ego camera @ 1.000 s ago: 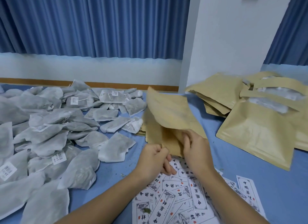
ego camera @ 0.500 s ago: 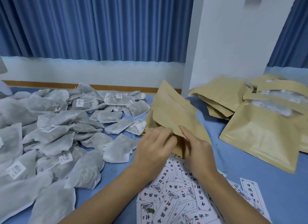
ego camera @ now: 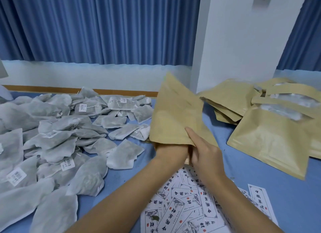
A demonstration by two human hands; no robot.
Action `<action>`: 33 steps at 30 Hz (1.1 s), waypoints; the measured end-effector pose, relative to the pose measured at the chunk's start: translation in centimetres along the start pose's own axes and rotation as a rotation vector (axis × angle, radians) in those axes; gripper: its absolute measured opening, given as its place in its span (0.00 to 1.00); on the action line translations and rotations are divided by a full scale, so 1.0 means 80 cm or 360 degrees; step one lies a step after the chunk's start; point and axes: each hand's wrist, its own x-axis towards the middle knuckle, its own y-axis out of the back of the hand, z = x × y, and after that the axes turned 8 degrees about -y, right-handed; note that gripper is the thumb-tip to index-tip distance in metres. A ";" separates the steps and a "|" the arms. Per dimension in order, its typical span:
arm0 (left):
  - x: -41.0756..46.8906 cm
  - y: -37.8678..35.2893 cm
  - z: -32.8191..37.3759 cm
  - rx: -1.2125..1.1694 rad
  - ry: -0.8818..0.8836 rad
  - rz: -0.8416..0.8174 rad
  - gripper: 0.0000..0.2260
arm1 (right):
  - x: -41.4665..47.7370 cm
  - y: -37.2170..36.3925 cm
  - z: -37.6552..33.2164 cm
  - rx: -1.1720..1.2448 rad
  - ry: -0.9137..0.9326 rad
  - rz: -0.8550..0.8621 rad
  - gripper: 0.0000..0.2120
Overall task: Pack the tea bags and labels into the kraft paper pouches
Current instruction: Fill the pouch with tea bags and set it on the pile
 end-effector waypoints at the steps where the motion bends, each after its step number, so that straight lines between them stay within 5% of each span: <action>1: 0.009 -0.001 -0.012 -0.0173 0.0023 -0.0055 0.21 | 0.002 0.002 0.002 -0.0018 0.0018 0.0092 0.37; 4: 0.031 0.003 -0.028 -0.0539 0.0238 -0.0168 0.23 | 0.007 0.006 0.003 -0.0105 0.0053 0.0347 0.35; 7: 0.037 0.015 -0.016 -0.1225 0.0169 0.0123 0.17 | 0.005 0.003 0.004 -0.0057 -0.0069 0.0395 0.34; 12: 0.019 0.010 -0.030 -0.0651 0.0016 0.0218 0.26 | 0.007 -0.001 0.014 0.0319 -0.0093 0.0019 0.22; 18: -0.027 -0.004 -0.035 -0.0730 -0.0705 0.0085 0.24 | 0.007 -0.008 0.010 0.0445 -0.0328 0.0001 0.20; 22: -0.052 -0.013 -0.051 -0.0223 -0.0756 0.0311 0.21 | 0.004 -0.013 0.014 0.0492 -0.0315 -0.0073 0.19; 27: -0.068 -0.008 -0.036 -0.0226 -0.1162 0.0748 0.09 | 0.003 -0.014 0.021 0.0479 -0.0189 -0.0171 0.19; 31: -0.076 -0.013 -0.011 -0.0683 -0.0984 0.0322 0.14 | 0.006 -0.014 0.026 0.0422 -0.0249 -0.0232 0.17; 33: -0.078 -0.022 -0.003 -0.0578 -0.0837 0.0037 0.23 | 0.006 -0.013 0.028 0.0372 -0.0250 -0.0257 0.17</action>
